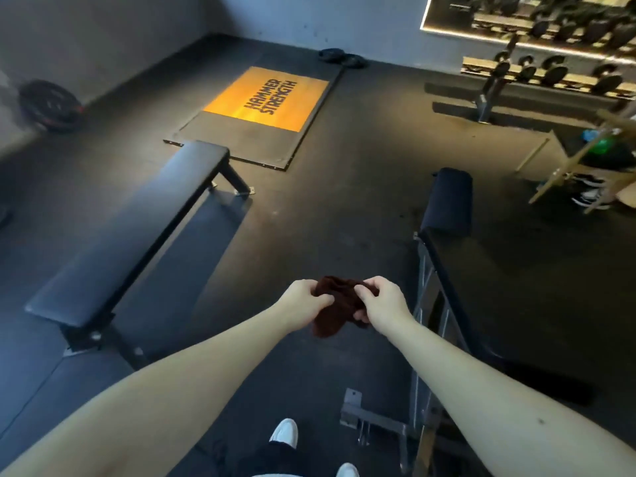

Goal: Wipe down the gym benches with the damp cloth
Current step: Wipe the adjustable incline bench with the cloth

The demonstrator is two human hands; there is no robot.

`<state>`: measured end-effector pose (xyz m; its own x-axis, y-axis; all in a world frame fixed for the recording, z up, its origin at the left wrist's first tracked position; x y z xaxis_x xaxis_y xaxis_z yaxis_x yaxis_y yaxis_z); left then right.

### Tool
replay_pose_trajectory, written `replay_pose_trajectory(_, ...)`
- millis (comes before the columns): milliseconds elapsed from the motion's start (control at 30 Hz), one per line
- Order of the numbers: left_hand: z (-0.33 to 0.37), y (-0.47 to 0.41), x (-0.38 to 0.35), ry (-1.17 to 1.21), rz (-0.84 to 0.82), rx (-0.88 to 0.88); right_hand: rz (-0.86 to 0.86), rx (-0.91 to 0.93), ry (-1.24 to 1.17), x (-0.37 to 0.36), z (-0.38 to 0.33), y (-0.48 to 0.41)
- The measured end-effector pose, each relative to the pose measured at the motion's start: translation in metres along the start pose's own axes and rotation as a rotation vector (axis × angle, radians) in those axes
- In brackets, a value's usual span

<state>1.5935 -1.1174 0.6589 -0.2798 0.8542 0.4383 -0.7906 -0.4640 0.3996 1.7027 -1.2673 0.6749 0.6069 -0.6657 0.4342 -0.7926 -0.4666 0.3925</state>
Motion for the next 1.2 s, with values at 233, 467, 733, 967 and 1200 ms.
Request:
replay_pose_trajectory(233, -0.064, 0.067, 0.047, 0.121, 0.271, 0.198, -0.283, 0.172, 0.259, -0.077, -0.029, 0.006)
replay_pose_trajectory(467, -0.165, 0.171, 0.103, 0.310, 0.590, 0.363, -0.600, 0.341, 0.351, -0.220, -0.071, 0.057)
replay_pose_trajectory(733, -0.298, 0.315, 0.182, 0.486, 0.929, 0.542, -0.898, 0.460, 0.504, -0.410, -0.111, 0.161)
replay_pose_trajectory(967, -0.401, 0.450, 0.247, 0.596, 1.163, 0.610, -1.157, 0.694, 0.723, -0.566, -0.145, 0.280)
replay_pose_trajectory(1200, -0.465, 0.549, 0.267, 0.740, 1.401, 0.741, -1.266, 0.871, 0.876, -0.718, -0.144, 0.373)
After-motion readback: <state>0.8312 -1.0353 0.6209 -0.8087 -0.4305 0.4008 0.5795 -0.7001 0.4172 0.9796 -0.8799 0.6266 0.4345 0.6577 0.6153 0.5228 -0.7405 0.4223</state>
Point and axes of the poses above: each hand's wrist, its own y-axis away from the middle knuckle, its own x-axis out of the back of the hand, z = x × y, the point moved 6 cm from there along -y, towards the middle knuckle
